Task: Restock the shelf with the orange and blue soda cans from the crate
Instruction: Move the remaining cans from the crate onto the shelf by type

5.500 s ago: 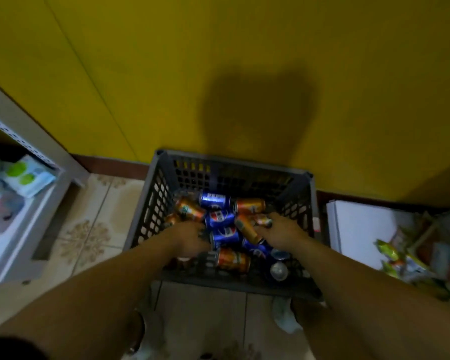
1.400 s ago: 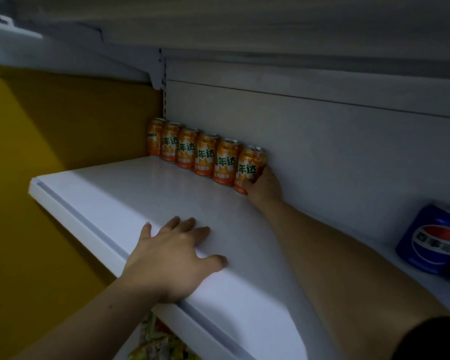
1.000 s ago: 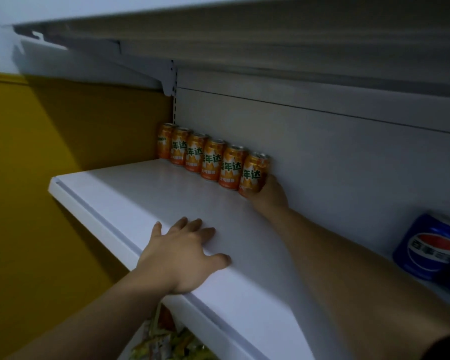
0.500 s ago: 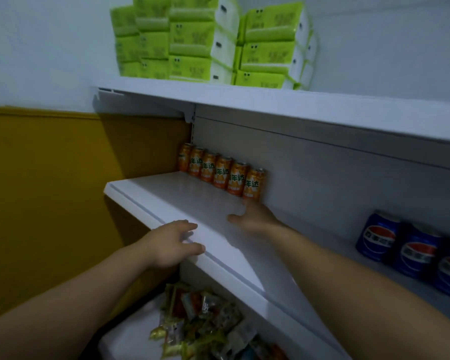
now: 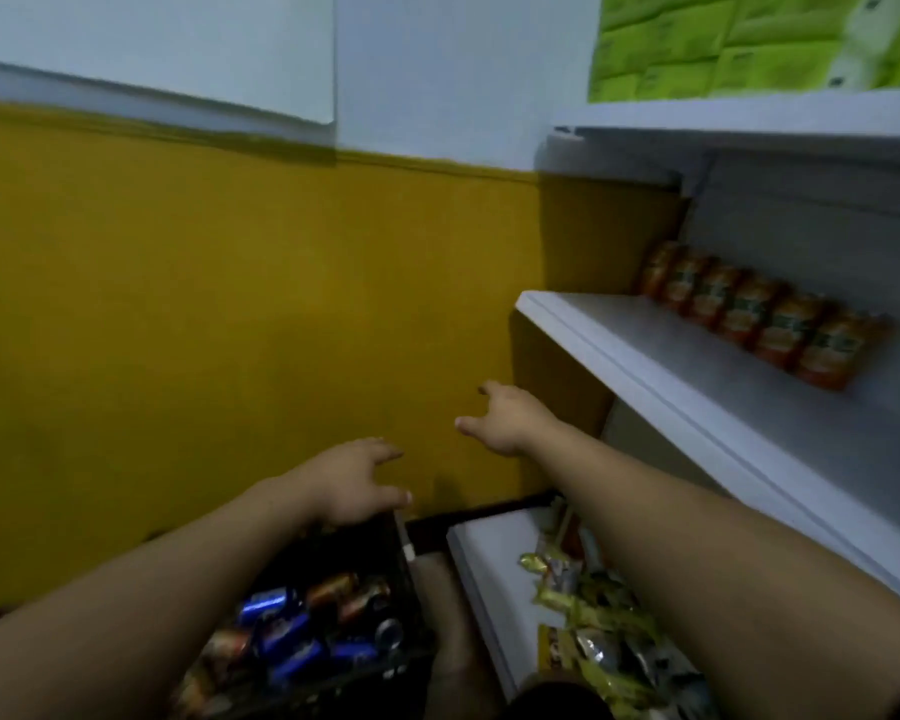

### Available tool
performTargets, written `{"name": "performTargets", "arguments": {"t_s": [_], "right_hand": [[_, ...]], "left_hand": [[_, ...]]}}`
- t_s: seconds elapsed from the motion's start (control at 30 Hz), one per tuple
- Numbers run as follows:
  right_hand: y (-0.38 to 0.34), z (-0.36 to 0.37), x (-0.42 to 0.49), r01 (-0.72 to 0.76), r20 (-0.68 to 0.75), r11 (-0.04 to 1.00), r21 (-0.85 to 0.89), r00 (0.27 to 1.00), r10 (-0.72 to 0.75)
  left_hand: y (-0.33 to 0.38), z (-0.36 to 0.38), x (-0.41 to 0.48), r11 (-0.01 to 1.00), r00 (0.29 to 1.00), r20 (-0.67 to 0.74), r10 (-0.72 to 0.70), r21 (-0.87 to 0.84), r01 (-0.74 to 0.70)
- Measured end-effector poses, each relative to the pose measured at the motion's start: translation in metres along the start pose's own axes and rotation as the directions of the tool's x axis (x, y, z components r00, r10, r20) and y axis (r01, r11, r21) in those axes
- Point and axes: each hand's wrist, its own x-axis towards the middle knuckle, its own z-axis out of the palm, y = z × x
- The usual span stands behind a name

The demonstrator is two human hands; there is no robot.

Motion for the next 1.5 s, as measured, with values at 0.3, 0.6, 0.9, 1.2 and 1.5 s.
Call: {"name": "performTargets", "arguments": {"t_s": [0.3, 0.6, 0.9, 1.2, 1.5], "right_hand": [[-0.075, 0.147, 0.056, 0.24, 0.362, 0.966, -0.094, 0.912, -0.191], [-0.048, 0.291, 0.127, 0.15, 0.6, 0.988, -0.04, 0.794, -0.096], [-0.02, 0.437, 0.186, -0.222, 0.736, 0.964, 0.147, 0.676, 0.044], [-0.009, 0.555, 0.221, -0.336, 0.768, 0.923, 0.187, 0.636, 0.076], [-0.005, 0.632, 0.255, -0.491, 0.756, 0.854, 0.171, 0.621, 0.206]], "left_hand": [[-0.165, 0.068, -0.038, 0.94, 0.919, 0.2, -0.34, 0.039, 0.339], [-0.256, 0.161, 0.012, 0.829, 0.824, 0.39, -0.411, -0.217, 0.516], [-0.323, 0.257, 0.072, 0.739, 0.729, 0.542, -0.419, -0.263, 0.621], [-0.374, 0.338, 0.135, 0.568, 0.683, 0.602, -0.415, -0.415, 0.711], [-0.391, 0.381, 0.169, 0.352, 0.632, 0.641, -0.435, -0.524, 0.775]]}}
